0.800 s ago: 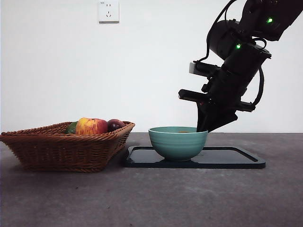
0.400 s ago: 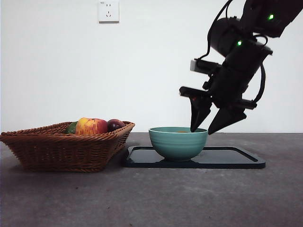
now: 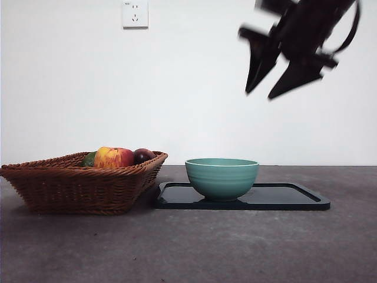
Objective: Pick up the wifruite, put it on the bowl, pick up the plate, put it on desk
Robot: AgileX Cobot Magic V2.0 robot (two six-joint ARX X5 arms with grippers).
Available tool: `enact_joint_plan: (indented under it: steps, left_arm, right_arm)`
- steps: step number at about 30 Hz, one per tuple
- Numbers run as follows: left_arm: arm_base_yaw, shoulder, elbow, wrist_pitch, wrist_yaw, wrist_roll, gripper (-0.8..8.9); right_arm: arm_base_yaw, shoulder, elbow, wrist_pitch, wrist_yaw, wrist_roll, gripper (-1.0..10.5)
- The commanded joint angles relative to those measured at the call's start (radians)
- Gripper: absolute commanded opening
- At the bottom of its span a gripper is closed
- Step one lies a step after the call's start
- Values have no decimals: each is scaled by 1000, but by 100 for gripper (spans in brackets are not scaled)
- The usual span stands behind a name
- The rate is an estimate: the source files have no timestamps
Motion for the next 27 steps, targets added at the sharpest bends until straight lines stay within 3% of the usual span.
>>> enact_joint_plan:
  steps: [1, 14, 27]
  left_arm:
    - [-4, 6, 10, 8, 3, 22, 341]
    - [-4, 6, 10, 32, 3, 24, 341]
    - [-4, 6, 10, 32, 3, 24, 341]
  right_arm:
    - [8, -64, 19, -55, -26, 5, 244]
    - [65, -399, 10, -480, -50, -14, 244]
    - [184, -740, -204, -521, -64, 30, 243]
